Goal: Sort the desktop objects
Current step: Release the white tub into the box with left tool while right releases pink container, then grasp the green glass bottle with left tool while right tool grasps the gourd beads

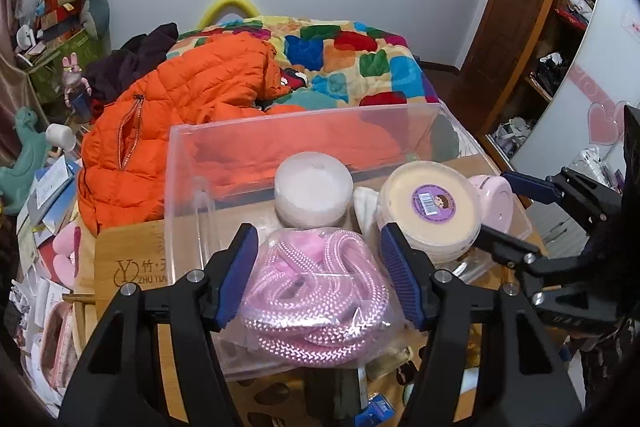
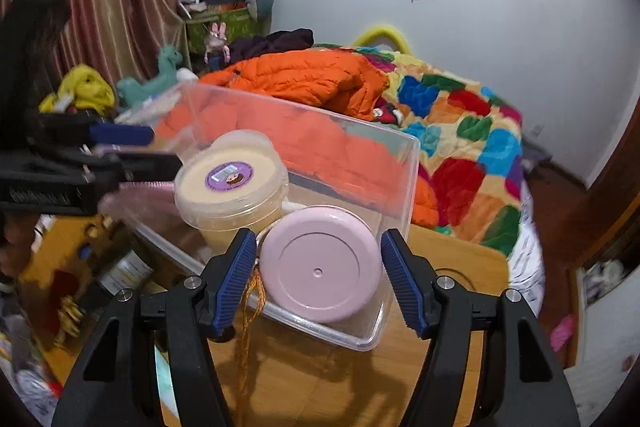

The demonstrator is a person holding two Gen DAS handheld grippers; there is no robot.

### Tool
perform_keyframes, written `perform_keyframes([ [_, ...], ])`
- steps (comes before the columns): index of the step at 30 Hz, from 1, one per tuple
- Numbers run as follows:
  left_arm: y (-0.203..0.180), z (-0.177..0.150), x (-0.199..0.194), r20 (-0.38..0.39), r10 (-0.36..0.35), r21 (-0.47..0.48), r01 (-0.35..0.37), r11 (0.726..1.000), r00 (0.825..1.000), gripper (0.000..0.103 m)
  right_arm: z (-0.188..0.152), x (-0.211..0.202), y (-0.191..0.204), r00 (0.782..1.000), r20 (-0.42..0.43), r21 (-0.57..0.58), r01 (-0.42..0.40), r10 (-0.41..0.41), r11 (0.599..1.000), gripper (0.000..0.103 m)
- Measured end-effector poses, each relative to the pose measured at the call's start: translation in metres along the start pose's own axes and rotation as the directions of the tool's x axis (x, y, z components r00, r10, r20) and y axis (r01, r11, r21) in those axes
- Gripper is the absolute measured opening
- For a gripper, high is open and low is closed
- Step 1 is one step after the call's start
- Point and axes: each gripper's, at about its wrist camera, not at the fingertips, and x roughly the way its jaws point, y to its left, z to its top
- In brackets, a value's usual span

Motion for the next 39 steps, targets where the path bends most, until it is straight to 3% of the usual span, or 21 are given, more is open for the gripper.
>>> perform_keyframes([
  [25, -0.011, -0.027, -0.077, 0.107, 0.013, 0.052, -0.018, 0.999, 0.994, 0.063, -0.003, -0.07, 0.013, 0.988, 0.138, 0.058, -0.072, 0.064, 0.996, 0.067],
  [33, -0.007, -0.052, -0.073, 0.065, 0.033, 0.046, -0.036, 0.998, 0.997, 0.063, -0.027, -0.068, 0.012, 0.99, 0.115, 0.072, -0.088, 0.08, 0.994, 0.067],
  [39, -0.01, -0.068, -0.06, 0.016, 0.036, 0.065, -0.037, 0.997, 0.999, 0.063, -0.05, -0.055, 0.01, 0.996, 0.047, 0.076, -0.086, 0.082, 0.993, 0.067],
])
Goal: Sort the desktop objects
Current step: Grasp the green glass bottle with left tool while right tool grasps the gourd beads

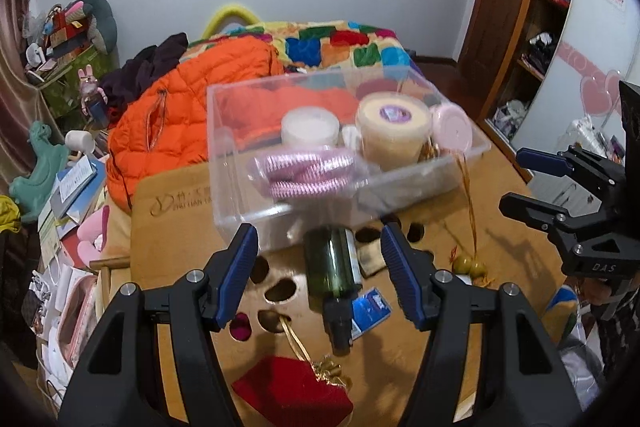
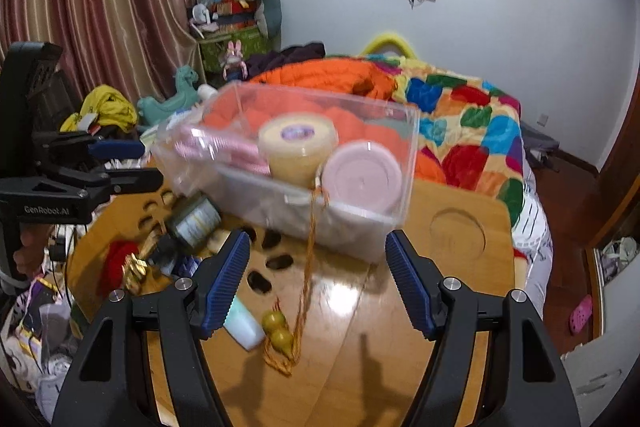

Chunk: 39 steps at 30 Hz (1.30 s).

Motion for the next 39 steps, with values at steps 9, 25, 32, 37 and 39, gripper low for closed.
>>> perform_keyframes([
  [9, -0.005, -0.016, 0.027, -0.072, -0.017, -0.002, 0.017, 1.0, 0.997, 0.063, -0.031, 0.013, 0.004, 0.995, -0.09, -0.025, -0.042, 0.039, 0.999, 0.067],
  [25, -0.006, -0.024, 0.062, -0.138, -0.041, -0.044, 0.036, 0.998, 0.99, 0.063, -0.056, 0.032, 0.002, 0.984, -0.171, -0.039, -0.06, 0.052, 0.997, 0.062],
  [32, -0.002, -0.023, 0.075, -0.155, -0.056, -0.106, 0.04, 0.994, 0.986, 0.063, -0.054, 0.042, 0.008, 0.983, -0.177, -0.057, -0.06, 0.049, 0.997, 0.047],
  [37, -0.002, -0.022, 0.077, -0.135, -0.042, -0.109, 0.027, 0.994, 0.99, 0.063, -0.053, 0.044, 0.02, 0.986, -0.162, -0.108, -0.047, 0.029, 0.993, 0.021],
  [39, -0.002, -0.023, 0.076, -0.121, -0.069, -0.117, 0.055, 0.992, 0.99, 0.043, -0.052, 0.044, 0.021, 0.985, -0.164, -0.103, -0.061, 0.044, 0.993, 0.018],
])
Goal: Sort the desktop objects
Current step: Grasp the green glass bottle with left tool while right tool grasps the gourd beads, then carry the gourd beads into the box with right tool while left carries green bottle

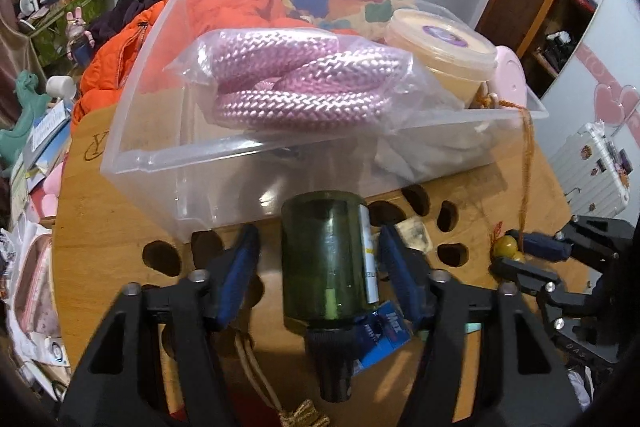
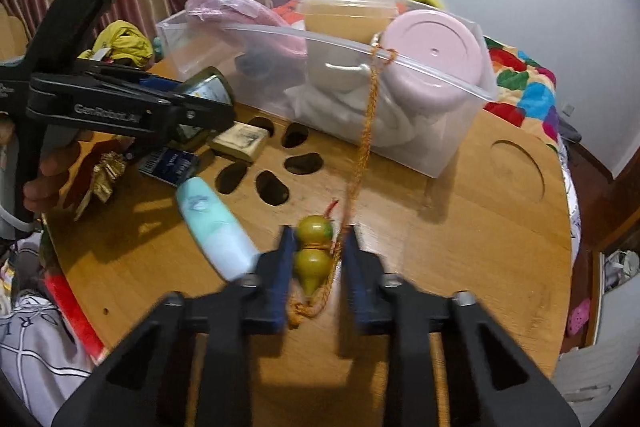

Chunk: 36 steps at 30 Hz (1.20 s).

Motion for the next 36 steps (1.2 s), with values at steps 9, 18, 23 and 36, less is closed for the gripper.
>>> perform_keyframes([
  [9, -0.003, -0.006, -0.01, 0.029, 0.008, 0.018, -0.009, 1.0, 1.0, 0.041, 0.012, -0.02, -0.012, 0.996, 0.072, 0.079, -0.059, 0.053, 0.995, 0.018],
  [18, -0.008, -0.008, -0.039, 0.094, -0.016, 0.029, 0.014, 0.999, 0.995, 0.041, 0.031, -0.035, -0.014, 0.991, 0.132, 0.073, -0.044, 0.034, 0.996, 0.018],
  [23, -0.012, -0.003, -0.061, 0.142, -0.038, 0.058, 0.03, 0.998, 0.989, 0.041, 0.044, -0.044, -0.01, 0.985, 0.169, 0.056, -0.04, 0.03, 0.998, 0.018],
  [36, 0.002, 0.03, -0.125, 0.322, -0.044, 0.064, 0.025, 0.998, 0.946, 0.041, 0.09, -0.049, -0.015, 0.962, 0.264, 0.088, -0.102, 0.075, 0.991, 0.018],
])
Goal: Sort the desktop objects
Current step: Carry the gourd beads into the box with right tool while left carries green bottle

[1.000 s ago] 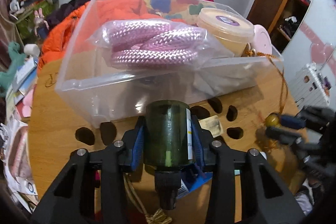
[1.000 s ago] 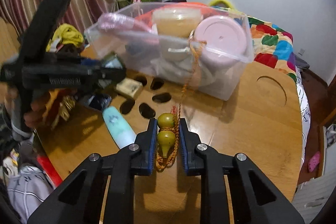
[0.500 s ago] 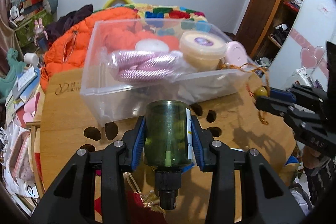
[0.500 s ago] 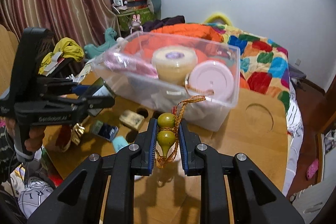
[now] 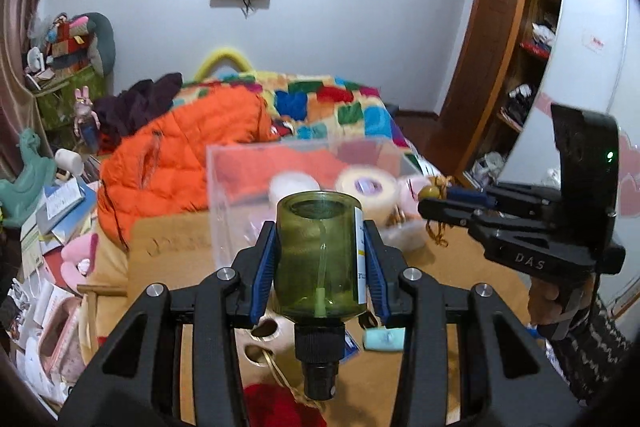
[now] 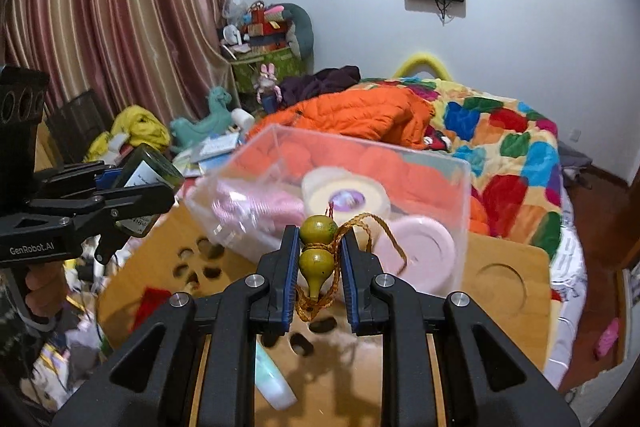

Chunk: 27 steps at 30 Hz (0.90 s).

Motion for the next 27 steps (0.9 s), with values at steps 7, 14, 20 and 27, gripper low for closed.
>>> perform_keyframes([
  [7, 0.017, 0.016, 0.009, 0.034, 0.01, -0.03, -0.009, 1.0, 0.999, 0.041, 0.013, 0.014, 0.006, 1.0, 0.003, 0.015, -0.031, 0.031, 0.999, 0.018],
  [14, 0.033, 0.023, 0.041, 0.004, 0.004, -0.064, -0.003, 0.998, 1.0, 0.041, 0.016, 0.04, 0.02, 0.998, -0.038, -0.015, -0.051, 0.051, 0.999, 0.018],
  [20, 0.04, 0.025, 0.073, -0.036, -0.005, -0.084, 0.002, 0.996, 0.999, 0.041, 0.02, 0.06, 0.023, 0.996, -0.064, -0.02, -0.064, 0.062, 0.998, 0.018],
  [27, 0.043, 0.023, 0.096, -0.079, -0.027, -0.1, 0.019, 0.995, 0.997, 0.041, 0.019, 0.075, 0.028, 0.995, -0.094, -0.035, -0.042, 0.038, 0.999, 0.018],
])
